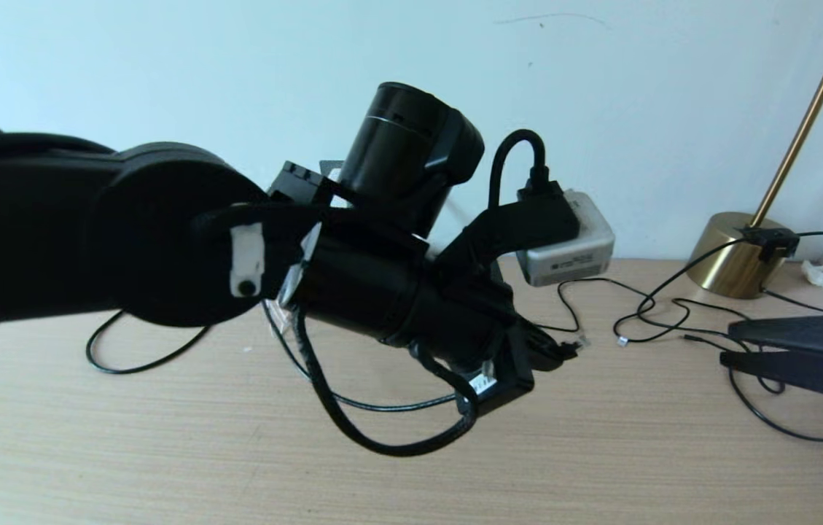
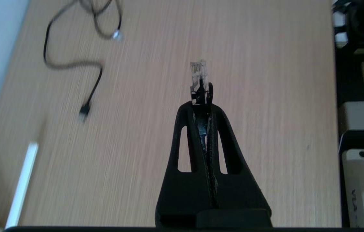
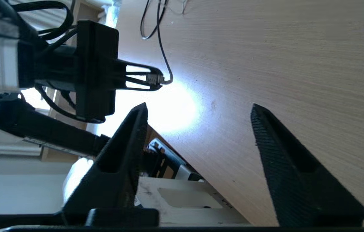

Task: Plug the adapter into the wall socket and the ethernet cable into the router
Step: Hand it to the other hand

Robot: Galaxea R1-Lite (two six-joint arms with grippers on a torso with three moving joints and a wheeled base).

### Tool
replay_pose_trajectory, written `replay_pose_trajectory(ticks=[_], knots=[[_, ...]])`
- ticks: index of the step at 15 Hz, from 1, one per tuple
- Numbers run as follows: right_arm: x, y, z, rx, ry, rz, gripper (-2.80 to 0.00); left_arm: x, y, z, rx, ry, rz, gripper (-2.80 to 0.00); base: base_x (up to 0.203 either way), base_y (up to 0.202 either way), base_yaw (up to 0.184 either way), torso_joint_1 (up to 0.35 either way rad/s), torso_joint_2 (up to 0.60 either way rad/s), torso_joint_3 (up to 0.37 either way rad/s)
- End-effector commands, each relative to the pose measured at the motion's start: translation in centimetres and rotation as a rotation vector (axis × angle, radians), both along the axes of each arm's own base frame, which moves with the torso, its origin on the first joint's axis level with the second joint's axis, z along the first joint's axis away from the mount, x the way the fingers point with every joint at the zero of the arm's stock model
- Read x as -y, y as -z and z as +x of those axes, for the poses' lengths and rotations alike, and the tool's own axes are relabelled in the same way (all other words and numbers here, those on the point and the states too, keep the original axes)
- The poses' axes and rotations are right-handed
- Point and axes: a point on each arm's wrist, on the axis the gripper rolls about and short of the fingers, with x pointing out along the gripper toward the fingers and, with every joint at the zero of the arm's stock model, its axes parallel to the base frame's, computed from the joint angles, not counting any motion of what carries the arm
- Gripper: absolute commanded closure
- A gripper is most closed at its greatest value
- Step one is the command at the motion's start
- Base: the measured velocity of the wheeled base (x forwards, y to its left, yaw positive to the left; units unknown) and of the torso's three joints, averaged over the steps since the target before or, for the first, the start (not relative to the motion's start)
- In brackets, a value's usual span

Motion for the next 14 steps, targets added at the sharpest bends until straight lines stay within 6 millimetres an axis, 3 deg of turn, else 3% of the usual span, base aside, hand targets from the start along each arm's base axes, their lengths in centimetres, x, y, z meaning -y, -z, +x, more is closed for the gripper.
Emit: replay_pose_trajectory(ticks=[1,7,14], knots=[[-0.6,0.4,0.8,-0.033,-0.037,0.003,-2.80,0.9,0.4,-0.7,0.007,0.025,0.000,0.00,0.000,0.000,0.000,0.000,0.00,0.000],[-2.8,0.8,3.6,-0.073,-0.125,-0.001,-2.80,2.5,0.6,-0.2,0.017,0.032,-0.006,0.00,0.000,0.000,0.000,0.000,0.00,0.000],[-6.1,0.3,2.9,-0.055,-0.159,-0.058,-2.80,2.8,0.8,0.4,0.018,0.024,-0.005,0.00,0.000,0.000,0.000,0.000,0.00,0.000]])
